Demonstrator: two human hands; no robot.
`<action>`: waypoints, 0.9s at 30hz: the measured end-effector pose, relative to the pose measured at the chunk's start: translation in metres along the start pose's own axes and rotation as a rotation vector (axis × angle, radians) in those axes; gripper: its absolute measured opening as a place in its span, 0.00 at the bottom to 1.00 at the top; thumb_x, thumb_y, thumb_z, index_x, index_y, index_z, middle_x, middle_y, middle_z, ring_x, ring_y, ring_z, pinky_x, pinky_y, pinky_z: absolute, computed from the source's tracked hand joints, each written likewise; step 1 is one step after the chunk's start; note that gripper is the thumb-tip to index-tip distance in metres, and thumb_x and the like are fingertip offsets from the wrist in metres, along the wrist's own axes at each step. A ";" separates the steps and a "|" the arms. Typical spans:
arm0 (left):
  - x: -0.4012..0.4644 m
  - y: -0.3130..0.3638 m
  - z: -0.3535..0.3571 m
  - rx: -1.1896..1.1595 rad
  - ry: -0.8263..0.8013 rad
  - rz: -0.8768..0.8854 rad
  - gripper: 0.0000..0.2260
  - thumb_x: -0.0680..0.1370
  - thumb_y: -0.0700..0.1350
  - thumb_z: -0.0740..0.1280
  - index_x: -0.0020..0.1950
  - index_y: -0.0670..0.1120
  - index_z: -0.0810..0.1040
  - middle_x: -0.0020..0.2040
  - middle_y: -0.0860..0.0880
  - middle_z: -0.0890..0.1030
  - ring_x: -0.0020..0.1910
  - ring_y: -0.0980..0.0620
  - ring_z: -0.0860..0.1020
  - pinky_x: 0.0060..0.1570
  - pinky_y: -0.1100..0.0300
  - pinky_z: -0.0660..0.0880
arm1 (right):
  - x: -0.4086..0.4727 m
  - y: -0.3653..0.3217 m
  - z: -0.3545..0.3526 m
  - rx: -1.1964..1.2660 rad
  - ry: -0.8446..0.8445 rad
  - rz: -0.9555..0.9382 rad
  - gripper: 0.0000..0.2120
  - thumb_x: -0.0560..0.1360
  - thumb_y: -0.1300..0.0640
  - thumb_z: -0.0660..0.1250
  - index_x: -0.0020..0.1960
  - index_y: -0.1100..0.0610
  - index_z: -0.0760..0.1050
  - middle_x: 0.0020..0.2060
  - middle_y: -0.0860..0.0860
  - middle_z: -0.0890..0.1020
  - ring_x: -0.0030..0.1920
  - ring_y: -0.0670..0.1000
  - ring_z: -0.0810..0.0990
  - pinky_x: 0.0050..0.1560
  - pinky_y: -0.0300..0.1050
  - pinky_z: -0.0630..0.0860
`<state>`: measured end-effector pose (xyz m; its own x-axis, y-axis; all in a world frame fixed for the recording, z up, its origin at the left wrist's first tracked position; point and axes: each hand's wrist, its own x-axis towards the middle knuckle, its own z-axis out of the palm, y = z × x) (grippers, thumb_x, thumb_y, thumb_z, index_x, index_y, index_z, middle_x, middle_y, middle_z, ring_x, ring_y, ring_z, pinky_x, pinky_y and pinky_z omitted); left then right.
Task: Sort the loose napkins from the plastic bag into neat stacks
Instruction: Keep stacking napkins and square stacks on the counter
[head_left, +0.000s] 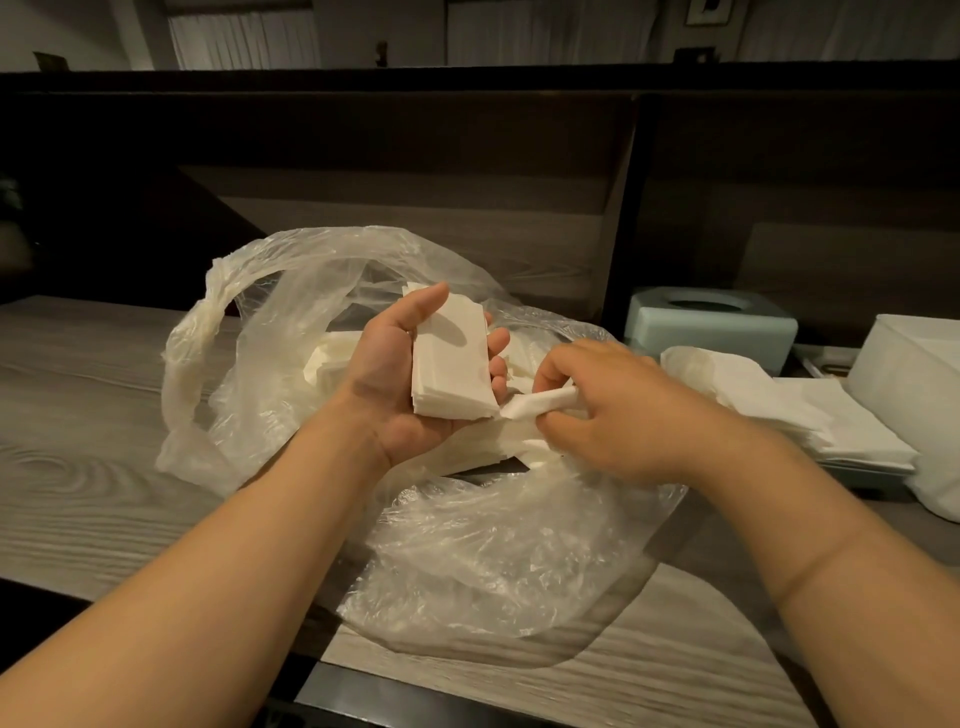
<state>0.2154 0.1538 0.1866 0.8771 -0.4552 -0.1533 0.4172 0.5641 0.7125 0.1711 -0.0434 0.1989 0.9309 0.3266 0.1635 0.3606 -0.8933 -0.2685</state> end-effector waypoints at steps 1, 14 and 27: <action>0.000 0.000 0.000 -0.003 -0.006 -0.001 0.22 0.77 0.56 0.67 0.64 0.44 0.76 0.52 0.43 0.81 0.41 0.46 0.77 0.45 0.53 0.76 | 0.000 0.000 0.000 0.002 0.008 -0.001 0.07 0.79 0.49 0.65 0.55 0.41 0.71 0.55 0.40 0.72 0.59 0.46 0.68 0.66 0.49 0.64; 0.001 0.001 0.000 -0.028 0.011 0.008 0.22 0.75 0.56 0.69 0.64 0.44 0.76 0.51 0.43 0.81 0.40 0.46 0.77 0.45 0.54 0.75 | 0.000 0.004 0.004 0.086 -0.007 0.003 0.07 0.78 0.49 0.67 0.55 0.40 0.74 0.50 0.39 0.78 0.46 0.42 0.77 0.49 0.46 0.78; 0.002 0.000 -0.001 -0.033 0.030 0.008 0.23 0.75 0.56 0.69 0.65 0.43 0.75 0.52 0.43 0.80 0.40 0.46 0.77 0.46 0.53 0.75 | 0.001 0.005 0.002 0.102 -0.035 0.021 0.08 0.81 0.51 0.66 0.58 0.40 0.75 0.48 0.41 0.79 0.44 0.42 0.78 0.43 0.42 0.76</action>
<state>0.2174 0.1539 0.1859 0.8870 -0.4299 -0.1688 0.4176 0.5903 0.6908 0.1739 -0.0468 0.1955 0.9392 0.3202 0.1240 0.3432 -0.8646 -0.3669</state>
